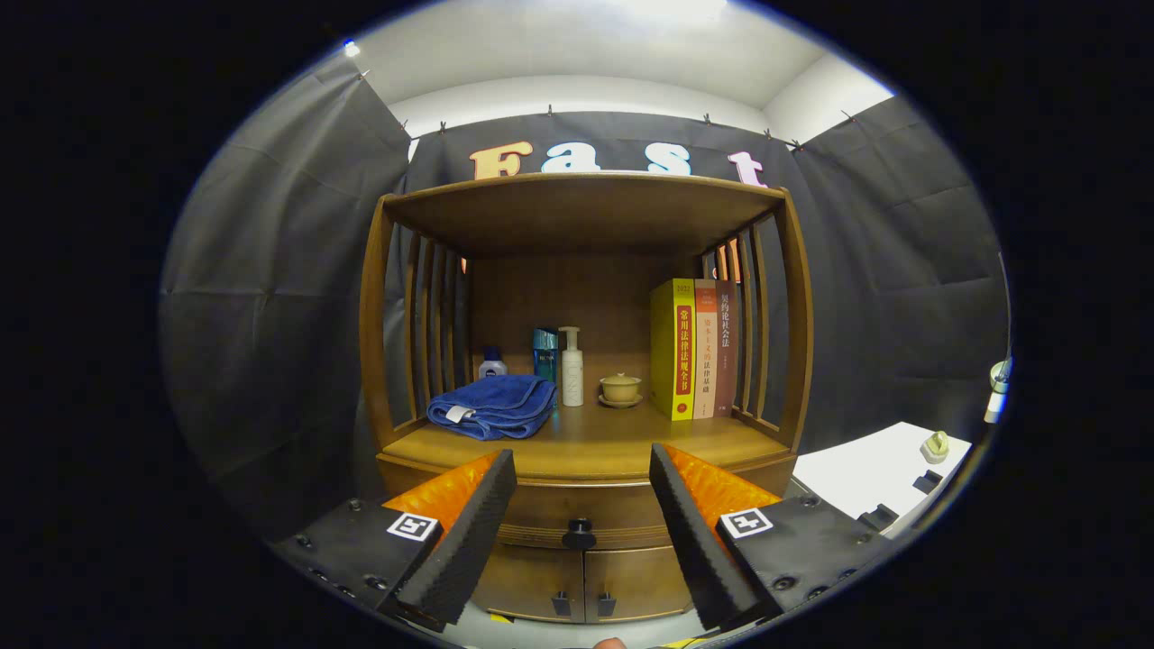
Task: Pull open the drawer, take out the items inside it, and place them on the countertop above the cabinet.
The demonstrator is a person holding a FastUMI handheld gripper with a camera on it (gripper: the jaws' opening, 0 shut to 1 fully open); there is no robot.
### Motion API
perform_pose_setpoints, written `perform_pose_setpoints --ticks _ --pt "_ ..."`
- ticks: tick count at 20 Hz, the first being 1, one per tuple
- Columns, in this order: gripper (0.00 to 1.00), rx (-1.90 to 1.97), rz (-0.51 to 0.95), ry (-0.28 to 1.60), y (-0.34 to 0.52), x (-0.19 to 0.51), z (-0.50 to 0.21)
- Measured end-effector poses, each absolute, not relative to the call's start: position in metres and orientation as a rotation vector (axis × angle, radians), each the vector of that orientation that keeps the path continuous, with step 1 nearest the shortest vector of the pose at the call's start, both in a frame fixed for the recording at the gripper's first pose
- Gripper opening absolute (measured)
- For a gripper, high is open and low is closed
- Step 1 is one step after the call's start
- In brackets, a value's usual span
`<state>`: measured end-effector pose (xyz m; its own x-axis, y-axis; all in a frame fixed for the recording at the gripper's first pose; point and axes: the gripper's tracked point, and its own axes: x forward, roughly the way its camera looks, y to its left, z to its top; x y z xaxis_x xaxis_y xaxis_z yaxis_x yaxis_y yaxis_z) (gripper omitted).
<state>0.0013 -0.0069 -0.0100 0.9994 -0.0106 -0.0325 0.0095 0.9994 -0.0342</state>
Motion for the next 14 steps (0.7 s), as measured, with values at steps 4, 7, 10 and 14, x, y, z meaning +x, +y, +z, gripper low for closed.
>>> perform_pose_setpoints --ticks 4,7,10,14 --pt "0.98 -0.038 -0.015 0.084 -0.009 0.007 -0.039" --pt "0.98 -0.028 -0.024 0.145 -0.013 0.016 -0.072" --pt "0.98 -0.009 -0.033 0.203 -0.017 0.027 -0.102" --pt "0.99 -0.003 -0.044 0.286 -0.022 0.040 -0.137"
